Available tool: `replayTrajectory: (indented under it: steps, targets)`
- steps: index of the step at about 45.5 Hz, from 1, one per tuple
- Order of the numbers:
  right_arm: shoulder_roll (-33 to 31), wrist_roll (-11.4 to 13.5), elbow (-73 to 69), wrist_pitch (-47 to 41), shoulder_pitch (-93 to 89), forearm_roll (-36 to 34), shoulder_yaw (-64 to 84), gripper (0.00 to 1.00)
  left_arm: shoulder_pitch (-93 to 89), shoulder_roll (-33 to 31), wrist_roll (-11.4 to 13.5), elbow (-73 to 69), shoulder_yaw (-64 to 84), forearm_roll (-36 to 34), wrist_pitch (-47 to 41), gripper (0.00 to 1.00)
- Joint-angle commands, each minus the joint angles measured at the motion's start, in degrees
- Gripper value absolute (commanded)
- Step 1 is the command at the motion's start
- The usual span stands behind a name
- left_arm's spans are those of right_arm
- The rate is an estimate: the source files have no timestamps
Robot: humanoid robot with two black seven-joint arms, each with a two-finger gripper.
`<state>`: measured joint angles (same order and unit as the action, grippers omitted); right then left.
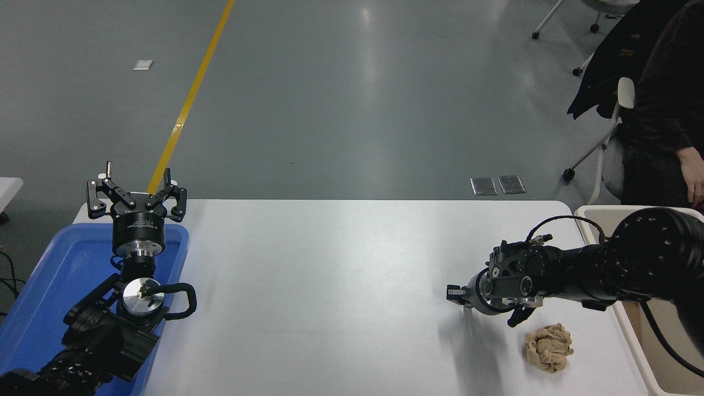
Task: Pick up paper ball place in dustbin
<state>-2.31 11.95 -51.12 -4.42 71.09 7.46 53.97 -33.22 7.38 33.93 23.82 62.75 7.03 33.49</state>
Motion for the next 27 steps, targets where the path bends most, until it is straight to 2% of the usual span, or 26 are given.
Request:
replayTrajectory:
  steps: [1,17,20,22,23,24,25,26,27]
  targets:
    - [0.1,0.0,0.1,0.1,0.3,0.0,0.1,0.0,0.0,0.0,0.0,0.0,0.0,0.0,0.0,0.99]
    - [-0.2,0.0,-0.3,-0.2,1.9,-0.2,0.3,0.0,0.0,0.2,0.0,0.0,-0.1,0.1,0.0,0.99]
    - [-0.4,0.0,-0.8,-0.5,2.8,-0.3,0.3,0.08,0.0,0.2,0.0,0.0,-0.1,0.1,0.0,0.99]
    - [-0.7,0.0,-0.9,-0.7,3.7,-0.4,0.3,0.21,0.0,0.2,0.0,0.0,-0.1,0.0,0.0,0.99]
    - [-0.8,0.0,-0.9,-0.7,4.1,-0.5,0.3,0.33,0.0,0.2,0.0,0.0,-0.1,0.0,0.0,0.99]
    - [-0.8,0.0,-0.9,-0.9,4.7,-0.6,0.3,0.48,0.0,0.2,0.0,0.0,0.0,0.0,0.0,0.99]
    - [-1.0,0.0,-1.2,-0.9,5.5,-0.7,0.1,0.76,0.0,0.2,0.0,0.0,-0.1,0.1,0.0,0.99]
    - [-1.5,0.0,-1.6,-1.0,6.2,-0.8,-0.2,0.99,0.0,0.2,0.0,0.0,-0.1,0.0,0.0,0.99]
    - [-2.0,0.0,-2.3,-1.0,7.0,-0.9,-0.4,1.0,0.0,0.2,0.0,0.0,-0.1,0.1,0.1,0.99]
